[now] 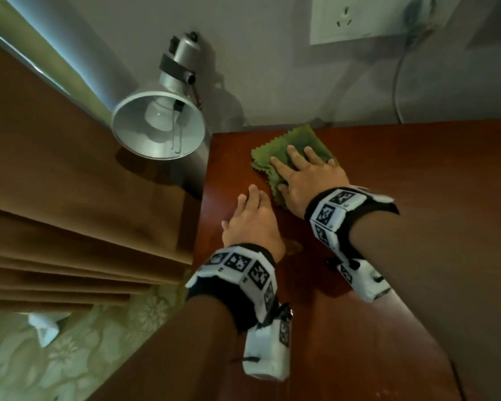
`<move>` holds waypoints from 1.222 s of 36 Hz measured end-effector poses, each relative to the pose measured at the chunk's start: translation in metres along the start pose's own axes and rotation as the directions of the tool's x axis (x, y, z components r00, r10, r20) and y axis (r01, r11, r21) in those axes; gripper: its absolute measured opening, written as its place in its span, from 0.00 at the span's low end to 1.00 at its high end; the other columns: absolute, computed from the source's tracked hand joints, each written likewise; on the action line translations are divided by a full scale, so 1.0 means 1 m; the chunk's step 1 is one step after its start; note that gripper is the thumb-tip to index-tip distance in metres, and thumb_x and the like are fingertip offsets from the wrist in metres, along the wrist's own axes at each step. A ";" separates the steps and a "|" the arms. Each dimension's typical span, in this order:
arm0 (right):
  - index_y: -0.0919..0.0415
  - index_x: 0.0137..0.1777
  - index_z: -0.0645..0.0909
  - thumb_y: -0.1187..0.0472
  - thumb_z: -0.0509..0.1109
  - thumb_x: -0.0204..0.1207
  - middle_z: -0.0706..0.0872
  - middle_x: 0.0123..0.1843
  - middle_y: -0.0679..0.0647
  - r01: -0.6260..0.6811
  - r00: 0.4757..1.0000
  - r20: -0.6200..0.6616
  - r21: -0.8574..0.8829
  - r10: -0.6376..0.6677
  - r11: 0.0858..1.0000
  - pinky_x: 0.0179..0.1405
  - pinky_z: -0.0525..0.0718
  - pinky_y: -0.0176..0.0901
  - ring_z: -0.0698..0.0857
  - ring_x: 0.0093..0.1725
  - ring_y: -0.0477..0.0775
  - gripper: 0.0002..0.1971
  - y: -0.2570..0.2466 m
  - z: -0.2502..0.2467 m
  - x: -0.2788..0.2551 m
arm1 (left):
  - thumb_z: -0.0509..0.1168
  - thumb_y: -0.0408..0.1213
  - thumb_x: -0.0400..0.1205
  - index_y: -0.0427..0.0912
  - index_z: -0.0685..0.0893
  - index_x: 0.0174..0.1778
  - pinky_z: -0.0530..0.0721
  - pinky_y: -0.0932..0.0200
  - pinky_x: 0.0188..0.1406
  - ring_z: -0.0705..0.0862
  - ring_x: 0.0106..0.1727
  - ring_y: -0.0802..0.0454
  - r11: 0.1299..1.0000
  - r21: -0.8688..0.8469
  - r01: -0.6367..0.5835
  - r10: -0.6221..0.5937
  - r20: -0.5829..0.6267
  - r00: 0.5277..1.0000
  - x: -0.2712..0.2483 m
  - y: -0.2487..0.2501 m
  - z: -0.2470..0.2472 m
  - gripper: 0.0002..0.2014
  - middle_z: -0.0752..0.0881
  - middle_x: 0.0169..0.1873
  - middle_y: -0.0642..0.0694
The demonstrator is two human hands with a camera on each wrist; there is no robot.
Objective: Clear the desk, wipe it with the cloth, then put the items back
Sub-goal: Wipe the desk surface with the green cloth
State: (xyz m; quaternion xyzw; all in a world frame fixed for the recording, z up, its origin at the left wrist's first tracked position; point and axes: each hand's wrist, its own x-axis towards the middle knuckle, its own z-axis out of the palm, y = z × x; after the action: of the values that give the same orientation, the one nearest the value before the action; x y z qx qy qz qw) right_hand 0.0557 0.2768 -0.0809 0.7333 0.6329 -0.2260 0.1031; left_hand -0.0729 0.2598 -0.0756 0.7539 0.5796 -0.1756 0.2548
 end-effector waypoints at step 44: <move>0.39 0.84 0.36 0.47 0.48 0.87 0.34 0.86 0.49 -0.067 0.998 0.025 0.064 0.066 0.996 0.80 0.52 0.68 0.39 0.84 0.60 0.30 -0.077 0.163 -0.271 | 0.75 0.50 0.76 0.47 0.57 0.84 0.66 0.42 0.78 0.57 0.83 0.43 0.984 0.173 -0.051 0.052 -0.003 0.999 -0.183 -0.085 0.103 0.45 0.49 0.85 0.47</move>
State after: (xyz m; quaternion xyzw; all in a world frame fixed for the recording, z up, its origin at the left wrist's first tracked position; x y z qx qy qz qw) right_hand -0.0782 -0.0202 -0.0884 0.7544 0.5992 -0.2511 0.0939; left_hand -0.2006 0.0729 -0.0720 0.7885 0.5435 -0.2156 0.1907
